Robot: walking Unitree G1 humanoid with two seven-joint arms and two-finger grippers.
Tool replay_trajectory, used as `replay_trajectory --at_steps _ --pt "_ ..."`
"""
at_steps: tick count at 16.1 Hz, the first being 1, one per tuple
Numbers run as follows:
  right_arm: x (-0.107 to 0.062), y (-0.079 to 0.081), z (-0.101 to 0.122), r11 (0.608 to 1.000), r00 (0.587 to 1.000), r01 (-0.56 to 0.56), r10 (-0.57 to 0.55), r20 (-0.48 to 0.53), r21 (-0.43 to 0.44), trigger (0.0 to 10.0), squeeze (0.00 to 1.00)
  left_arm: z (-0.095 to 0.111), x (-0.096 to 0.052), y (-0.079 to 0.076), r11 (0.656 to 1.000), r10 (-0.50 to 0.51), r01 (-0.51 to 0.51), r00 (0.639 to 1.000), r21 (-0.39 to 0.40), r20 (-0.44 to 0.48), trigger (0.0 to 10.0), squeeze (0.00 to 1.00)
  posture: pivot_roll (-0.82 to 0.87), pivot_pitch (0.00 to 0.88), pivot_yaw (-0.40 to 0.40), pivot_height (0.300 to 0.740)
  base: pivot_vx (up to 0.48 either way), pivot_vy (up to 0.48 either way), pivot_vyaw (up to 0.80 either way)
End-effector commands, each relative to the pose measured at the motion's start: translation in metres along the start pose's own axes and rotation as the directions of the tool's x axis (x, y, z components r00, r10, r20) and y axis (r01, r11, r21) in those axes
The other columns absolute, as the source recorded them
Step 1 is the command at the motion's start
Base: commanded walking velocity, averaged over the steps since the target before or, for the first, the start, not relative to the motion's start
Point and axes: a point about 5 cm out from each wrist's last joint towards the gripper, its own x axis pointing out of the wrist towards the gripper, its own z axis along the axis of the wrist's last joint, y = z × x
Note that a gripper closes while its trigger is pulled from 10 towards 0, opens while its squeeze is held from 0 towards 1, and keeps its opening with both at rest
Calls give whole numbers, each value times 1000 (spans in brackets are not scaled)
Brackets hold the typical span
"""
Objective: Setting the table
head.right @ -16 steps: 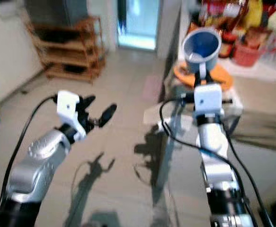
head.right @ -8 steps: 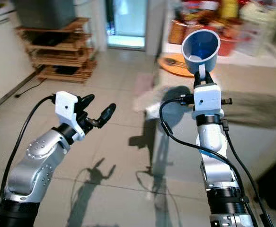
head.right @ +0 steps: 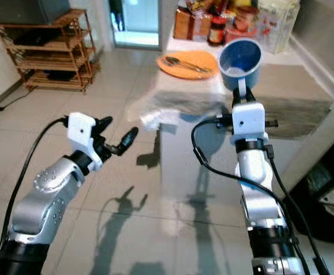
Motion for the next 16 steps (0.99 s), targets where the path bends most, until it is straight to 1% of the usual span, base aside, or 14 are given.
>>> replay_trajectory --at_steps 1,7,9,10,11,12,13,14,15,16 --pt "4 -5 4 1000 1000 12 -12 17 -4 0 0 3 4 -6 1000 -15 15 1000 13 9 10000 0 63 0 22 740 0 -458 0" --pt "1 -5 0 1000 1000 10 -10 5 -3 0 0 0 7 -9 1000 -4 4 1000 3 6 10000 0 55 0 26 740 0 -453 0" --pt "-4 -3 -6 1000 999 8 -8 -33 17 0 0 -3 8 -10 1000 3 -3 1000 -6 0 10000 0 54 0 26 740 0 -454 0" --pt "-12 -2 -12 999 998 3 -1 -69 34 0 0 -5 8 -9 1000 17 -17 1000 -12 -8 10000 0 51 0 27 740 0 -439 0" --pt "-12 -2 -12 999 998 3 -1 -69 34 0 0 -5 8 -9 1000 17 -17 1000 -12 -8 10000 0 51 0 27 740 0 -439 0" --pt "-17 -3 -16 999 996 2 2 -90 46 0 0 -7 7 -7 999 31 -31 999 -11 -11 10000 0 52 0 27 740 0 -428 0" --pt "-25 -4 -19 999 994 -6 12 -111 51 0 0 -9 6 -3 999 48 -48 999 -7 -18 10000 0 50 0 24 740 0 -420 0" --pt "-61 -6 -24 995 981 -38 53 -187 88 0 0 -15 -1 11 994 109 -109 993 12 -42 10000 0 40 0 21 740 251 -405 0" --pt "-68 -6 -25 994 978 -42 60 -202 96 0 0 -16 -2 14 993 119 -118 992 12 -47 10000 0 40 0 21 740 251 -405 0" --pt "-87 -8 -31 993 965 -52 78 -252 106 0 0 -19 -4 17 991 136 -136 989 7 -58 10000 0 33 0 20 740 262 -401 0"
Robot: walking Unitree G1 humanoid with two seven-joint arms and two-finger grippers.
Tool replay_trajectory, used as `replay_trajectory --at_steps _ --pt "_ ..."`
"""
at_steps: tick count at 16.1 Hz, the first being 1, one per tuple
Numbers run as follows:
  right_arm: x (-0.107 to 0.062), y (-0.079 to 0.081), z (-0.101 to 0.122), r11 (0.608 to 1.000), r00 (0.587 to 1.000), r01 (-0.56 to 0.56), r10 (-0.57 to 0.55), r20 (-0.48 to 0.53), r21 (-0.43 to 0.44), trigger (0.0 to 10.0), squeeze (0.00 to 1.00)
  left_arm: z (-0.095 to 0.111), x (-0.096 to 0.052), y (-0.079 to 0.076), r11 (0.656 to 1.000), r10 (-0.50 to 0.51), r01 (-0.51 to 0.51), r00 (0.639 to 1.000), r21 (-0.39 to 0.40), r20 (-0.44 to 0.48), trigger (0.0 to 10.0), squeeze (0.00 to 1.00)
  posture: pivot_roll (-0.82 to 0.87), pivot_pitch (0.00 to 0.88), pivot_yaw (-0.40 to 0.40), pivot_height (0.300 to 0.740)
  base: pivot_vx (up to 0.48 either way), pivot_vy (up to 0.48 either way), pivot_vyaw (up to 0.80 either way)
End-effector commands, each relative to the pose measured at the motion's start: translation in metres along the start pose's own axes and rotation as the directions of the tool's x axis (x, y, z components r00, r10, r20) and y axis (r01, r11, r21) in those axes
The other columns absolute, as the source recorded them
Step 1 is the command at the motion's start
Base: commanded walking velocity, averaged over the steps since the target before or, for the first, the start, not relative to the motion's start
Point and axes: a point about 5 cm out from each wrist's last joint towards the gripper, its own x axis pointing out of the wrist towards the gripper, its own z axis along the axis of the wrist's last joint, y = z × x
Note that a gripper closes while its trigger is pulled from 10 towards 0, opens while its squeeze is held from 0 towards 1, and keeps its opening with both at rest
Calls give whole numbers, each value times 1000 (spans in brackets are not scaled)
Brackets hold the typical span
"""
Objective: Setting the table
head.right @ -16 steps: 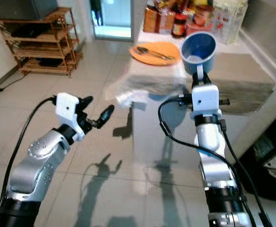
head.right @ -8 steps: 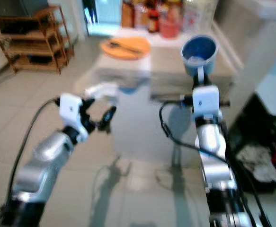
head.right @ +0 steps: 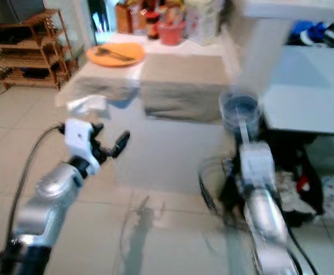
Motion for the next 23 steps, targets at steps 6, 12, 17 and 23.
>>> replay_trajectory --at_steps 6,12,17,23 --pt "-14 0 -9 997 999 -29 32 -43 77 0 0 -9 3 7 999 32 -32 999 24 -22 10000 0 13 0 18 740 278 -331 0" --pt "6 5 1 981 1000 -12 11 3 193 0 0 -33 -22 61 935 352 -353 934 -6 -62 10000 0 16 0 21 740 0 0 0" --pt "16 13 3 965 999 -34 30 20 260 0 0 -40 -25 42 962 254 -248 966 112 -45 10000 0 18 0 22 740 0 0 0" --pt "23 15 -1 965 999 -44 43 10 259 0 0 -15 2 29 966 257 -259 965 19 46 10000 0 13 0 21 740 0 -236 0"
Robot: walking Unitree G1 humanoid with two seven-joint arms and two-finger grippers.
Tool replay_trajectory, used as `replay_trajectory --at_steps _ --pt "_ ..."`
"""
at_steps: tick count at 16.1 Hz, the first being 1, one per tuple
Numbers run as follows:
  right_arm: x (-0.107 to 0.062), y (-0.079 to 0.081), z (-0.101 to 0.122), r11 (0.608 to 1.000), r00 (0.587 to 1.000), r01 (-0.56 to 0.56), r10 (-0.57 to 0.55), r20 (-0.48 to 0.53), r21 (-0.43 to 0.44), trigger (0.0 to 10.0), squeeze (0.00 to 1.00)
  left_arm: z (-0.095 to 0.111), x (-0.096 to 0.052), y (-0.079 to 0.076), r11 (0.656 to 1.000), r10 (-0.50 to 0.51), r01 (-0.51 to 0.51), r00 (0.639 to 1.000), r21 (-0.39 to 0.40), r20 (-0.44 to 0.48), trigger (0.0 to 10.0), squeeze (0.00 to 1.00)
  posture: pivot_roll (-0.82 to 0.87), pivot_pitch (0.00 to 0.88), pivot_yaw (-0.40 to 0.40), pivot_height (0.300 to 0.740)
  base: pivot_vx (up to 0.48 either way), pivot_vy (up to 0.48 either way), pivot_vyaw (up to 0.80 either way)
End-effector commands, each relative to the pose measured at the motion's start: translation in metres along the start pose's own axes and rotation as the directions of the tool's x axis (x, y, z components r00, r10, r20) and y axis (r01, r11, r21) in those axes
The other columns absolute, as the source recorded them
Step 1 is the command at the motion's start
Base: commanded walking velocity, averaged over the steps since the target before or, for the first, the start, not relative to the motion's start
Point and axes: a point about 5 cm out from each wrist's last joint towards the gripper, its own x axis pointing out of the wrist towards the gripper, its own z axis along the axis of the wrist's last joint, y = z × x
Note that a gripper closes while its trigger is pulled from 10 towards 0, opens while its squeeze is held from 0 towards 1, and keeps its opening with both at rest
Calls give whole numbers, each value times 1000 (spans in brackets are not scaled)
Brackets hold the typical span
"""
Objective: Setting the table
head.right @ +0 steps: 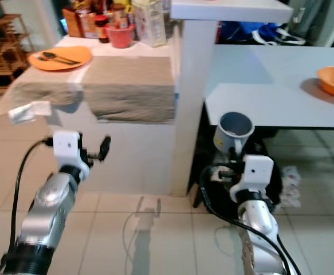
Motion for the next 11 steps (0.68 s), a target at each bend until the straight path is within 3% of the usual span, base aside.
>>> replay_trajectory --at_steps 1,11 --pt "2 -5 4 1000 1000 8 -7 23 -18 0 0 4 4 -8 1000 -21 21 1000 -6 6 10000 0 8 0 26 740 0 -461 0" --pt "6 -7 6 997 999 11 -9 34 -80 0 0 -4 8 -18 999 -31 32 999 14 -45 10000 0 -9 0 37 740 0 -442 0"
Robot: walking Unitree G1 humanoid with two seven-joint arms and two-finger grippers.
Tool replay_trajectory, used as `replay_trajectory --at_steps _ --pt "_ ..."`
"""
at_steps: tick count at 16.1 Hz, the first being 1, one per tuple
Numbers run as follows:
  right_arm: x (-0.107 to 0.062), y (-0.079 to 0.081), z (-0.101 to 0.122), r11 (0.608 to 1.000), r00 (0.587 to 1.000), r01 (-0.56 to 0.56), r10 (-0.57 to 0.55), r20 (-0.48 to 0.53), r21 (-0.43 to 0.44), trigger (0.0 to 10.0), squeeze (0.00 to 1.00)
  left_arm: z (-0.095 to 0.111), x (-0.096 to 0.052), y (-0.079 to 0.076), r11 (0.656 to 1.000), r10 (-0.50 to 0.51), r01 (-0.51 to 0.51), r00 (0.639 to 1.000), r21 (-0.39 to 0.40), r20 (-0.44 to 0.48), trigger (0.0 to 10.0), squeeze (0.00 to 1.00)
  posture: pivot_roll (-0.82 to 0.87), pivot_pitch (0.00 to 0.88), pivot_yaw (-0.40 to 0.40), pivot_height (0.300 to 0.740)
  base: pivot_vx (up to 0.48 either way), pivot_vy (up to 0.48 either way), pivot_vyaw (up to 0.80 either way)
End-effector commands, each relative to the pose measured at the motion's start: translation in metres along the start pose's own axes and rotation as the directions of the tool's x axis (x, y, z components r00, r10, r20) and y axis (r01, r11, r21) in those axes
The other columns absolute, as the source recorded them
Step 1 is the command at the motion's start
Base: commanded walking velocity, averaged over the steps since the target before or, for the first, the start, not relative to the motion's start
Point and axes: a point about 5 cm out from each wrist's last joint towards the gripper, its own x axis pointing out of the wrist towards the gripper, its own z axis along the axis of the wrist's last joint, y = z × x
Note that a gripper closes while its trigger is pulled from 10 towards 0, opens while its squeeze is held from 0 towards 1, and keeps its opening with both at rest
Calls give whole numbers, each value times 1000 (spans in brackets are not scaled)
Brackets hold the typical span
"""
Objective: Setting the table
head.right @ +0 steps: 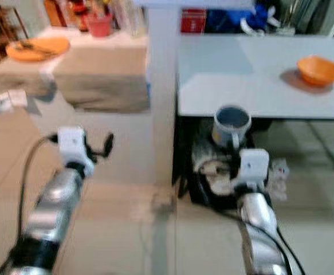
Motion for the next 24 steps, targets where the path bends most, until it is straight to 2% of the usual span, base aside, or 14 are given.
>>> replay_trajectory --at_steps 1,5,16,20,24 --pt "1 -1 6 1000 1000 8 -7 30 -11 0 0 5 4 -4 1000 -18 18 1000 24 3 10000 0 -12 0 39 740 0 -416 0" --pt "1 1 5 1000 1000 -4 4 28 -13 0 0 4 6 -7 999 -38 38 999 34 -6 10000 0 -17 0 45 740 0 -415 0" --pt "0 9 2 999 999 -35 35 22 -31 0 0 6 11 -12 996 -59 59 998 67 -6 10000 0 -19 0 46 740 220 -398 0" --pt "-4 7 2 999 999 -36 37 21 -37 0 0 6 10 -12 995 -66 66 998 75 -3 10000 0 -25 0 49 740 0 -424 0" --pt "-1 -3 12 997 997 4 2 75 -82 0 0 9 9 -17 991 -100 97 995 96 24 10000 0 -35 0 51 740 0 -425 0"
